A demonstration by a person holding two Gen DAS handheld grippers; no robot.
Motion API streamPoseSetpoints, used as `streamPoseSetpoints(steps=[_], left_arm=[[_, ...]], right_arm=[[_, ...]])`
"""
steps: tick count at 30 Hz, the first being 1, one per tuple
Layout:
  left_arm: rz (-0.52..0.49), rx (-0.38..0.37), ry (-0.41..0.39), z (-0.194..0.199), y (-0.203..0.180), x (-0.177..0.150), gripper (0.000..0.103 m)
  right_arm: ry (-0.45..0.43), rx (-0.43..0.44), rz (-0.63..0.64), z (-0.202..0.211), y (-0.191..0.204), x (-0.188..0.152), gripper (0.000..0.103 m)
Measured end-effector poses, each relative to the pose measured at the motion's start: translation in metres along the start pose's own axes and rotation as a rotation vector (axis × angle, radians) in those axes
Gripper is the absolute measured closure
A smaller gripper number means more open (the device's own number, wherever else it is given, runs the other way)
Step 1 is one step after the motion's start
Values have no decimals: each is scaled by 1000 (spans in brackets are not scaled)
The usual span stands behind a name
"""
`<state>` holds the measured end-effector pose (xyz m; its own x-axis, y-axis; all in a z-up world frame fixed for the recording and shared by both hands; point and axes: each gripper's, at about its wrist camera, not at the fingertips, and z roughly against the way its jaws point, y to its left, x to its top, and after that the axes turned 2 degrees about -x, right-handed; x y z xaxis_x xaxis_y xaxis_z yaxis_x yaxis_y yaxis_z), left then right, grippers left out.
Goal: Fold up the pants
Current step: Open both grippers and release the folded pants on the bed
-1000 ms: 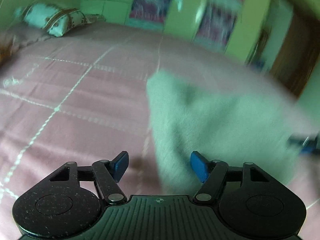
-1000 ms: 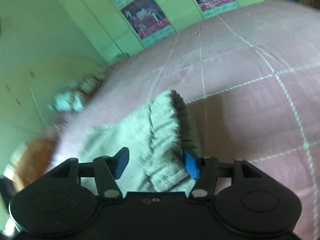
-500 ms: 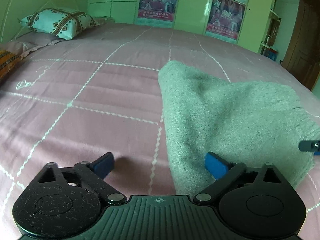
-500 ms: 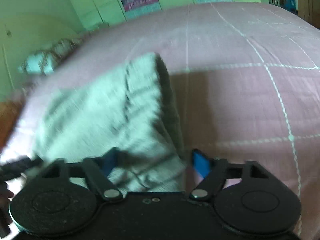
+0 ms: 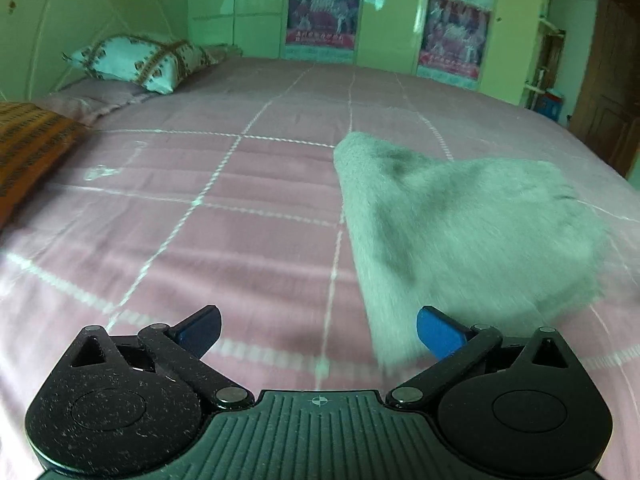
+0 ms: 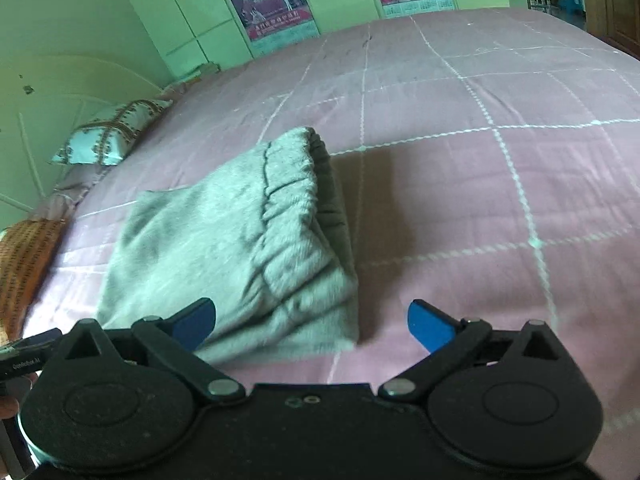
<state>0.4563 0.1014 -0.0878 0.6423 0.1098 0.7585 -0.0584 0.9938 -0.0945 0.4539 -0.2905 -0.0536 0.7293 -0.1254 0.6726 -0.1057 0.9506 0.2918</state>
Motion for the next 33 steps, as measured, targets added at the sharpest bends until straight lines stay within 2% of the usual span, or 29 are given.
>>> streamPoseSetpoints(steps=[4, 8, 13, 17, 22, 24, 26, 31, 33], left_arm=[[19, -14, -3, 67, 10, -43, 0], [32, -6, -13, 137, 9, -82, 0], [33, -45, -111, 235, -8, -110, 0], [-2, -78, -169, 299, -31, -127, 0], [-26, -106, -246, 352, -52, -144, 0], [-2, -121, -272, 369, -56, -150, 0], [9, -160, -260, 380, -60, -147, 0], [-39, -172, -324, 419, -78, -151, 0], [-84, -136, -348, 430, -83, -154, 0]], right_arm=[[-26, 19, 57, 65, 5, -39, 6], [-46, 15, 138, 138, 20, -95, 6], [-108, 11, 188, 220, 41, -146, 6], [-186, 30, 180, 277, 56, -170, 6], [-251, 47, 227, 327, 78, -191, 6], [-285, 46, 258, 343, 88, -197, 6], [-317, 56, 282, 356, 98, -203, 6], [-367, 72, 315, 379, 114, -210, 6], [-412, 69, 315, 393, 116, -208, 6]])
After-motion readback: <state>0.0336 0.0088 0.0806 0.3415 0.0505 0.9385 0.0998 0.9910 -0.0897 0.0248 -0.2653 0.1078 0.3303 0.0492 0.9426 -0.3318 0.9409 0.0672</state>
